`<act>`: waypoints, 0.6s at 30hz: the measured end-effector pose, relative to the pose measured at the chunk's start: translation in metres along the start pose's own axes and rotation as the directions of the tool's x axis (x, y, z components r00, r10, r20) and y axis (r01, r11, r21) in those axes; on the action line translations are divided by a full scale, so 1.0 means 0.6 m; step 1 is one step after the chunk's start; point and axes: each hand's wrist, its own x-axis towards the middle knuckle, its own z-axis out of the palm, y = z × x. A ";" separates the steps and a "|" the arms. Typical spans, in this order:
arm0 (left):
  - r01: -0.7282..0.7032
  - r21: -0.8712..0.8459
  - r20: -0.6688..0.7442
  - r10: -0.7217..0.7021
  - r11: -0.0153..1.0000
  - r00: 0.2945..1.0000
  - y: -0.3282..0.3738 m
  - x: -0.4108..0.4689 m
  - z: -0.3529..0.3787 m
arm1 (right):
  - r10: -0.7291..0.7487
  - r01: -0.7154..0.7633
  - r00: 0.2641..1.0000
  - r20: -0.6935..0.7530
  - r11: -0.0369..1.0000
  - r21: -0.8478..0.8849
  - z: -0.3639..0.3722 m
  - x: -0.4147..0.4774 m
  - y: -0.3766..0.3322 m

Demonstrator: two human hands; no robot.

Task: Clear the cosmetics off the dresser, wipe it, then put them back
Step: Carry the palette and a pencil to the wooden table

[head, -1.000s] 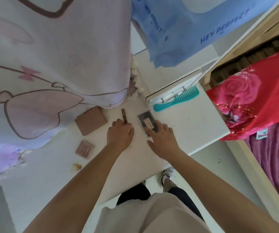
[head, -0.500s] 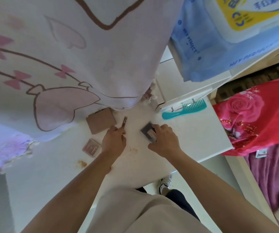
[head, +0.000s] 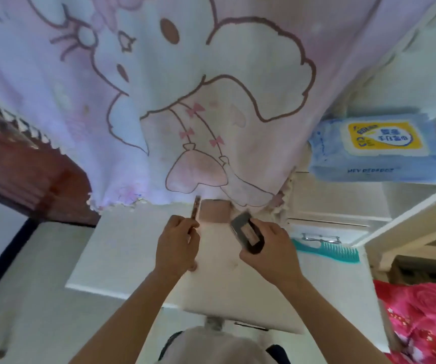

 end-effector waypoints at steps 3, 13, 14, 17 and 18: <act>0.074 0.039 -0.143 -0.068 0.996 0.987 -0.019 -0.076 -0.076 | -0.090 0.091 0.996 -0.011 0.992 0.086 0.022 -0.012 -0.049; 0.248 0.130 -0.617 -0.117 0.960 0.778 -0.120 -0.297 -0.401 | -0.559 0.554 0.824 -0.094 0.757 0.347 0.126 -0.126 -0.389; 0.266 0.129 -0.649 -0.122 0.955 0.751 -0.134 -0.324 -0.431 | -0.596 0.589 0.797 -0.101 0.729 0.348 0.144 -0.146 -0.426; 0.311 0.130 -0.720 -0.127 0.941 0.682 -0.185 -0.401 -0.509 | -0.670 0.655 0.735 -0.103 0.663 0.364 0.202 -0.200 -0.530; 0.333 0.125 -0.746 -0.133 0.935 0.652 -0.207 -0.435 -0.540 | -0.697 0.672 0.711 -0.094 0.635 0.381 0.230 -0.226 -0.571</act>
